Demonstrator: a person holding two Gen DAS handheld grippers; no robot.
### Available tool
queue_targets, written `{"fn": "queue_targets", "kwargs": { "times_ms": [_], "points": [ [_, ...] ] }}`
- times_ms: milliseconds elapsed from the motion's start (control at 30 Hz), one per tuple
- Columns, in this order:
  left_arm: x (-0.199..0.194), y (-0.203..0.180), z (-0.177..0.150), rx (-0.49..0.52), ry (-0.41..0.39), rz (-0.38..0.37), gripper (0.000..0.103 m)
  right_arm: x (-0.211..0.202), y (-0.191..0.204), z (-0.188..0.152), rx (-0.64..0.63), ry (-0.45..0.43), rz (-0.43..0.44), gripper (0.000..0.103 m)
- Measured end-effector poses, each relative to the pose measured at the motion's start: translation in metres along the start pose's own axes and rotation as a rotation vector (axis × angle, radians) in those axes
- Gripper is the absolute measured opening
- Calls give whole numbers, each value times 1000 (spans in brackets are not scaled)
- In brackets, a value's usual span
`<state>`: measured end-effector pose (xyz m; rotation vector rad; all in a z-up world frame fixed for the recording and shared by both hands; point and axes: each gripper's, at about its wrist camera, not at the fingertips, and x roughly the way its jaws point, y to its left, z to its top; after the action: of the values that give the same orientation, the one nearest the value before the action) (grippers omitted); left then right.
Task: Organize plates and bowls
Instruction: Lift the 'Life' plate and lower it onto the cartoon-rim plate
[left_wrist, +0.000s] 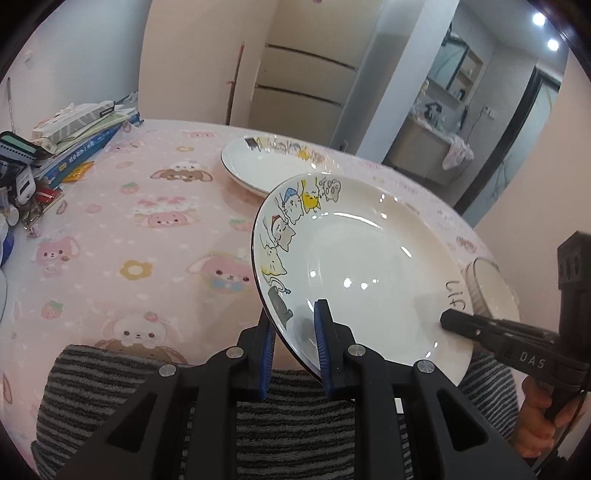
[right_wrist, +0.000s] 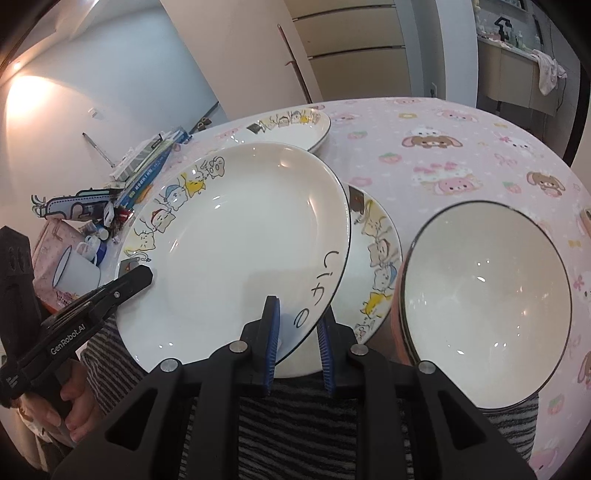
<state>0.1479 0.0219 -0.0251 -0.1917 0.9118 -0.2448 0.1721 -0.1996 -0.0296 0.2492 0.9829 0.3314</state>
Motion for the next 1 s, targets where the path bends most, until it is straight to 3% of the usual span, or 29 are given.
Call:
{"fn": "queue_targets", "kwargs": {
  "times_ms": [200,367,1000],
  "points": [
    [12,2,-3,8,25,0,22,4,-1,-4,-12,-1,-46,19],
    [22,-2,-6,27,40,-20,22,0,3,-12,-32,-21,-137,21],
    [42,-8,-12,55,41,-4,25,13,2,-21,8,34,-232,25]
  ]
}}
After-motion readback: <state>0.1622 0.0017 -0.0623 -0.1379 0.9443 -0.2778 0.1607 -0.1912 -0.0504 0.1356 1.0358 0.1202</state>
